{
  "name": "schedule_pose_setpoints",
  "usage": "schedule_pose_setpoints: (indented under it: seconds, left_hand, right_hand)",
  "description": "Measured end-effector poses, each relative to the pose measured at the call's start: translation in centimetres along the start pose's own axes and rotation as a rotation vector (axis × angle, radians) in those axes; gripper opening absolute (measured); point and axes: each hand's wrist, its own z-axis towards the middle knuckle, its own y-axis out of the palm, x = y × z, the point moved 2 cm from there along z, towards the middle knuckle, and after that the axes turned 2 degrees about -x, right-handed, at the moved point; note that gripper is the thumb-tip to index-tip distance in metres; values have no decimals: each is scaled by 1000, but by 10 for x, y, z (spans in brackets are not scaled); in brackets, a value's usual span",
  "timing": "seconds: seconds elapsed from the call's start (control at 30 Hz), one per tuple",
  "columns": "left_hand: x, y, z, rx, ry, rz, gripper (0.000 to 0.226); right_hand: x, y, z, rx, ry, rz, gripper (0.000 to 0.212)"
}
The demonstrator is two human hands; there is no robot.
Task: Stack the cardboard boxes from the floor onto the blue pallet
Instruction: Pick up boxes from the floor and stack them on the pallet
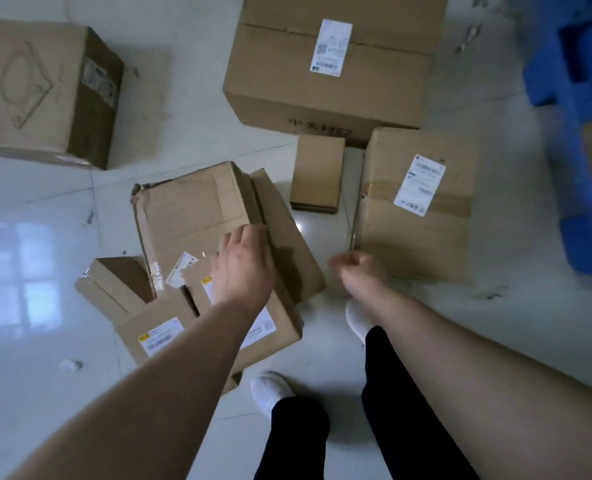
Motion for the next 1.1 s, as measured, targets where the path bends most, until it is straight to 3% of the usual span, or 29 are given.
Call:
schedule_pose_setpoints:
  seconds: [0.13, 0.33, 0.47, 0.57, 0.73, 0.83, 0.97, 1.1]
  left_hand:
    - [79, 41, 25, -273, -12, -50, 37]
    - [139, 110, 75, -440, -204, -77, 44]
    - [150, 160, 107, -520, -309, -133, 51]
    - [153, 197, 127, -572, -343, -167, 65]
    - [149, 242, 146, -612, -427, -341, 72]
    - [147, 250, 144, -550, -470, -413, 65]
    - [157, 233, 134, -496, -513, -482, 59]
    - [178, 191, 121, -464, -436, -455, 59]
  right_hand:
    - [4, -88, 38, 141, 19, -71, 26]
    - [16, -194, 106, 254, 49, -193, 29]
    - [39, -215, 152, 269, 60, -231, 30]
    - [60, -213, 188, 253, 74, -61, 45]
    - [80, -206, 221, 233, 92, 161, 69]
    - [90, -210, 219, 183, 133, 305, 49]
    - [89, -217, 195, 225, 129, 364, 45]
    - [70, -232, 149, 254, 82, 394, 43]
